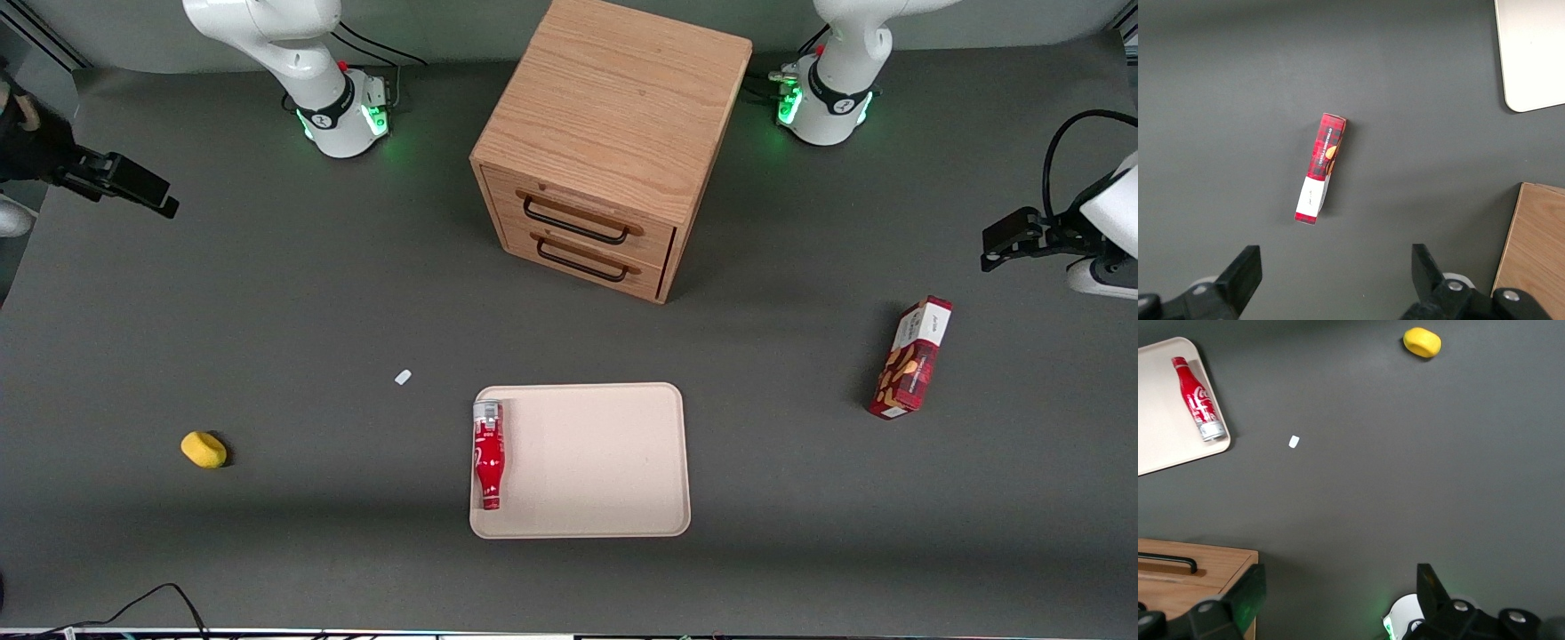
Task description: Place coke bottle on tray
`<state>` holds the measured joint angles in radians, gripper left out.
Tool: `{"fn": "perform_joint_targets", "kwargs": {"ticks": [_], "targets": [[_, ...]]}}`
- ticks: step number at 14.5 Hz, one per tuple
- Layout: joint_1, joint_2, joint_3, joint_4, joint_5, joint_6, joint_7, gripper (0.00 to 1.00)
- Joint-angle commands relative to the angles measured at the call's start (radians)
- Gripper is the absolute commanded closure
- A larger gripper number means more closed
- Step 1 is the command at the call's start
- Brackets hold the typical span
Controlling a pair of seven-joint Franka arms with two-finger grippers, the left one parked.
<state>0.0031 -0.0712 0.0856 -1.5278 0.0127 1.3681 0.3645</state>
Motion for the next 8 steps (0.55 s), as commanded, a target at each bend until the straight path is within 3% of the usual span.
{"fn": "perform_joint_targets", "kwargs": {"ticks": [1,8], "targets": [[0.005,-0.146,-0.007,-0.234,0.023,0.117,-0.013,0.00],[0.008,-0.053,-0.006,-0.068,0.023,0.057,-0.030,0.00]]}}
